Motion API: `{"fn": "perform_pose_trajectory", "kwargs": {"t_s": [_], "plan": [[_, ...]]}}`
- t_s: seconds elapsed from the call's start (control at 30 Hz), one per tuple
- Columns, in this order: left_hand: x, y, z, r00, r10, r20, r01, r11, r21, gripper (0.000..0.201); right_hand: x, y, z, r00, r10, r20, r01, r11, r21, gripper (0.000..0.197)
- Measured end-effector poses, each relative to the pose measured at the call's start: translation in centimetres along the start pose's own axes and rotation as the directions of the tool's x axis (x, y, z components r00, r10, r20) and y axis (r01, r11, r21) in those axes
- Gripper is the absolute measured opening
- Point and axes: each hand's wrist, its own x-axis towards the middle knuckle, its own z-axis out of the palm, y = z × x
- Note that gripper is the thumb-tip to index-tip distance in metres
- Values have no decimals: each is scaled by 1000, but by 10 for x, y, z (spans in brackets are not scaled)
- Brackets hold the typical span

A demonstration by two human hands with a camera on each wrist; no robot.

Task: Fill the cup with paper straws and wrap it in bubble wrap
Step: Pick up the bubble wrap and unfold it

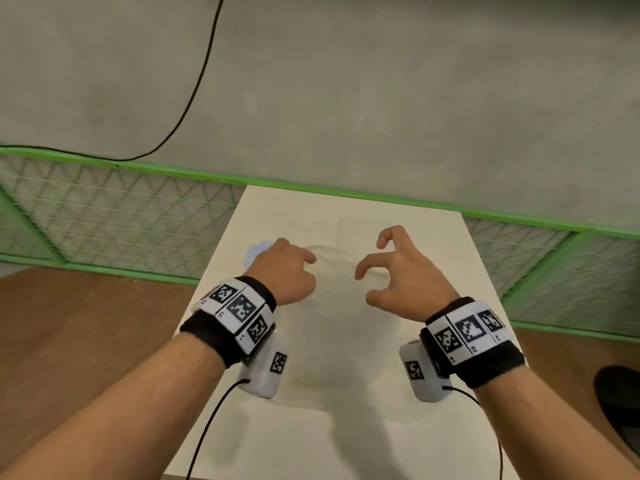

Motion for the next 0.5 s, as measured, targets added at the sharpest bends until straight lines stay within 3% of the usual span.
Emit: {"fn": "perform_pose_trajectory", "kwargs": {"t_s": [0.13,0.27,0.33,0.4,0.5], "plan": [[5,-5,6,997,50,54,-44,993,-107,62,3,4,-8,980,93,176,-87,995,-40,54],[10,-8,23,993,47,106,17,845,-534,64,10,11,-1,914,133,382,-158,987,35,84],[14,-9,31,995,11,96,55,758,-650,51,12,14,8,915,117,387,-171,979,110,81],[16,-10,37,995,-5,97,74,687,-723,34,13,14,16,950,152,275,-210,957,198,66],[18,-15,44,996,29,87,45,671,-740,21,14,21,29,968,192,162,-232,931,282,38]]}}
